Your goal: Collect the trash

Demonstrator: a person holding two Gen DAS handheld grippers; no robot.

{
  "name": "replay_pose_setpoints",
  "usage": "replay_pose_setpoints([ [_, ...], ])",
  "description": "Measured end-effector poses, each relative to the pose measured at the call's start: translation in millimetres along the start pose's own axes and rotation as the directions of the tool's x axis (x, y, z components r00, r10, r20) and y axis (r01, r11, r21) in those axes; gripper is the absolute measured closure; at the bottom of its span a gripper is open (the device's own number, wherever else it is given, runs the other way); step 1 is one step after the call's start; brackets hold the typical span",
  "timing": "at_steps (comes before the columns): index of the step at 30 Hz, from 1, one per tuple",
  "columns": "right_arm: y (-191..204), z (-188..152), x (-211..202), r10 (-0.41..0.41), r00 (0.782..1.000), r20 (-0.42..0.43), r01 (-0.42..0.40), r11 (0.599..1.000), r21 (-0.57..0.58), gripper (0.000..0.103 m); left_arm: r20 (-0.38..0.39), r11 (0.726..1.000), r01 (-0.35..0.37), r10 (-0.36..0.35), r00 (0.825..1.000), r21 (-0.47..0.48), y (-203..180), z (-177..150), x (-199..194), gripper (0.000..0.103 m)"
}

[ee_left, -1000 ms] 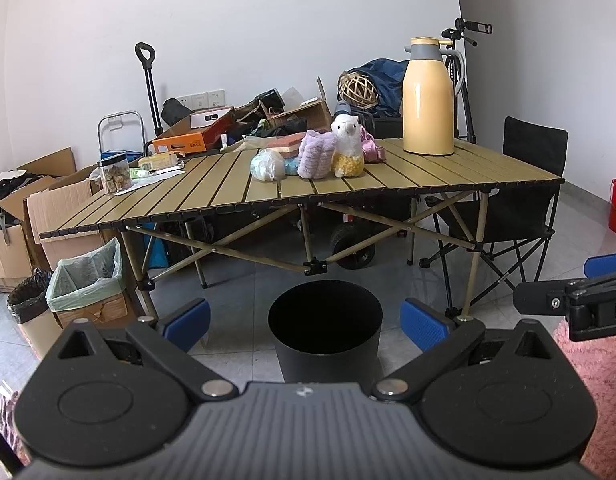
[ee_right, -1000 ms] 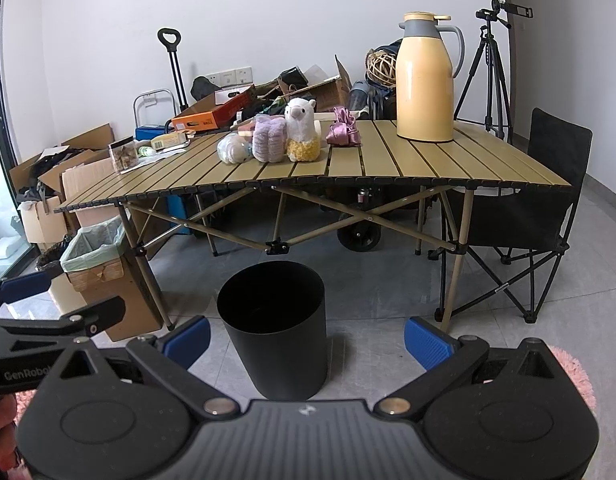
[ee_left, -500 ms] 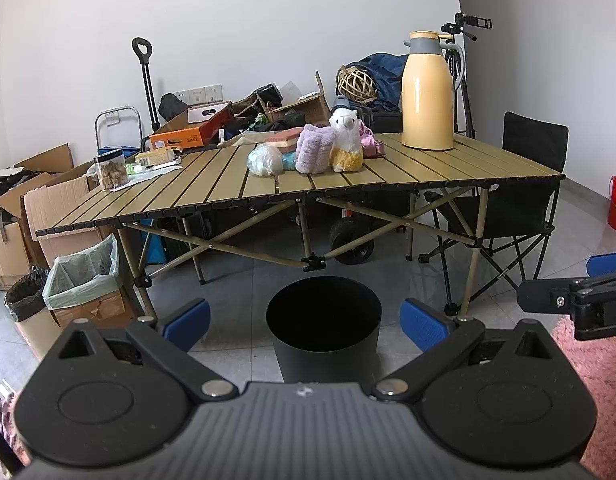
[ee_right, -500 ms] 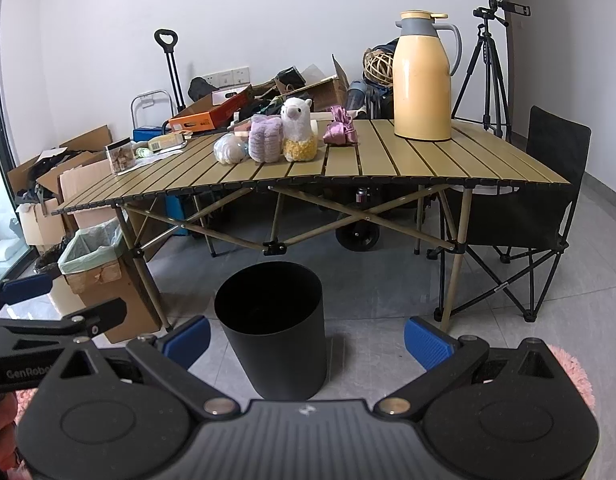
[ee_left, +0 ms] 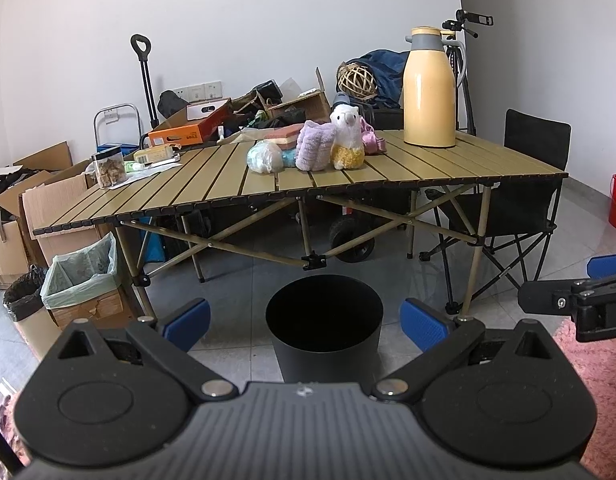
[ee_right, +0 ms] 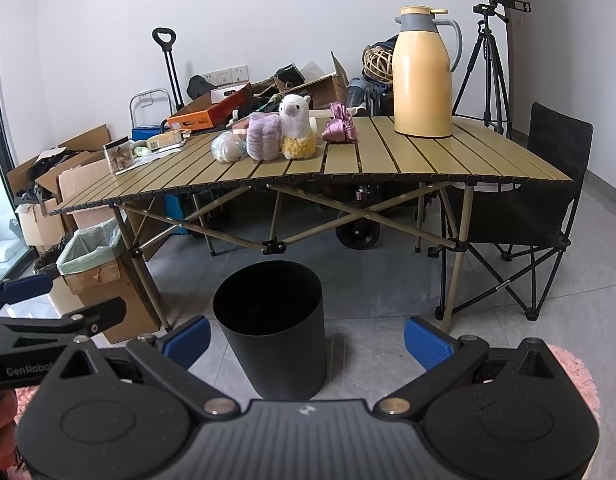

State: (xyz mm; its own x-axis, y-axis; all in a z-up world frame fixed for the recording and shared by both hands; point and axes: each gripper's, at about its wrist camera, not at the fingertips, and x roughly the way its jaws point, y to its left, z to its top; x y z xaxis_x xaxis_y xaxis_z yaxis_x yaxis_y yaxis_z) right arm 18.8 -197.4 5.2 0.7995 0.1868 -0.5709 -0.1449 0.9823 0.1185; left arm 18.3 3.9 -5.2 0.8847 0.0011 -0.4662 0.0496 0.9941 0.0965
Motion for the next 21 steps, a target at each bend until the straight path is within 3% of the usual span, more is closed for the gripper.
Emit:
replay_pose_setpoints([
  [21,1,7,12,0.003,1.000,0.010,-0.003,1.000,-0.003,0.000,0.003,1.000,-0.011,0.011,1.000,0.013,-2,8,14,0.000],
])
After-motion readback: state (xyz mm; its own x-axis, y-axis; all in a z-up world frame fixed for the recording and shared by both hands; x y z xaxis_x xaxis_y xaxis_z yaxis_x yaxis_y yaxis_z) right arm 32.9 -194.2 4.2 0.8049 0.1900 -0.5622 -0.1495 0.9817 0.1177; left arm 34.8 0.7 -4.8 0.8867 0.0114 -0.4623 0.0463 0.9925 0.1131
